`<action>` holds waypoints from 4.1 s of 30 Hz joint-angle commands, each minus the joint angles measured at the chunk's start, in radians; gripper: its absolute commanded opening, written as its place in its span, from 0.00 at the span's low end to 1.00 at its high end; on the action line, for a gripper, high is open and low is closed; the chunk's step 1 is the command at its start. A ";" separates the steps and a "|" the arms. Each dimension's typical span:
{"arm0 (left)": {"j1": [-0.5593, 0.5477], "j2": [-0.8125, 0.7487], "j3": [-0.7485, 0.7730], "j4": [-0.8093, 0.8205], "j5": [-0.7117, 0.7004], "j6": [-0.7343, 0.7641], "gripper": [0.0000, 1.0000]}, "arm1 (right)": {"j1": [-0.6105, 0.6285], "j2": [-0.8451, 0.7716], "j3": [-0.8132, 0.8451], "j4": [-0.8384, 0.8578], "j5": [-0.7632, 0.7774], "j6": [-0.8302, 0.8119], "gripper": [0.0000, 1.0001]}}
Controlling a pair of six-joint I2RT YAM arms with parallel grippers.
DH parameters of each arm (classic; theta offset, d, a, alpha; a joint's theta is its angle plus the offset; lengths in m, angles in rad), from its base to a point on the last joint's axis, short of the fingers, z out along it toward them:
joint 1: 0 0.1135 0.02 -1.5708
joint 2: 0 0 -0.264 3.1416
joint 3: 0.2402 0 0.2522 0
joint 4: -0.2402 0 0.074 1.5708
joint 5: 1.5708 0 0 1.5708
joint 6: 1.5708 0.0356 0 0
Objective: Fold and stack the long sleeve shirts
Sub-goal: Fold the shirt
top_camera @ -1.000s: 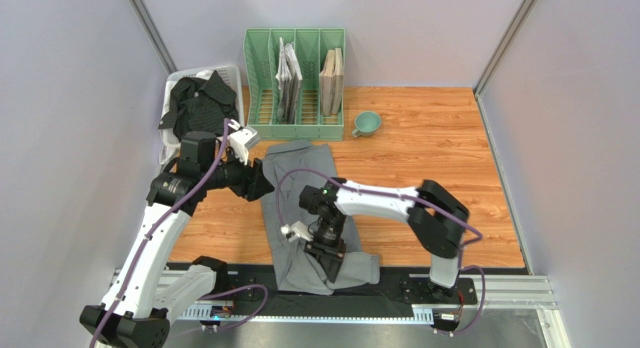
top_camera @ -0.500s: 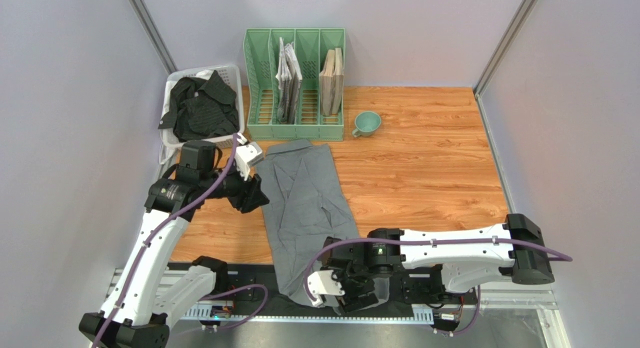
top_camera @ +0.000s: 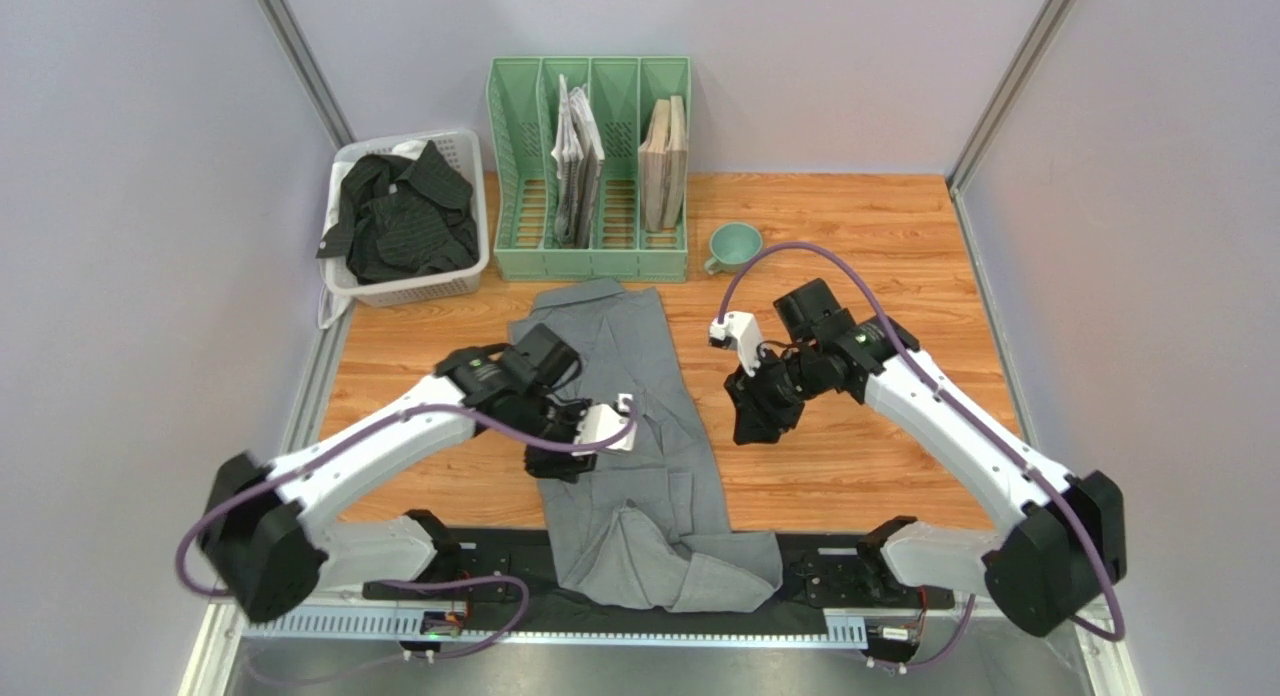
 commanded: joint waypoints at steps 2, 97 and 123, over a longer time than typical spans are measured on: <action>-0.121 0.249 0.041 0.119 -0.066 0.132 0.48 | -0.129 0.095 0.005 -0.096 -0.082 -0.014 0.42; -1.214 0.137 -0.218 0.487 -0.239 0.028 0.68 | 1.236 -0.391 -0.527 0.237 0.279 -0.558 0.69; -1.151 -0.073 -0.240 0.410 -0.430 -0.153 0.00 | 1.176 -0.228 -0.488 0.403 0.444 -0.407 0.00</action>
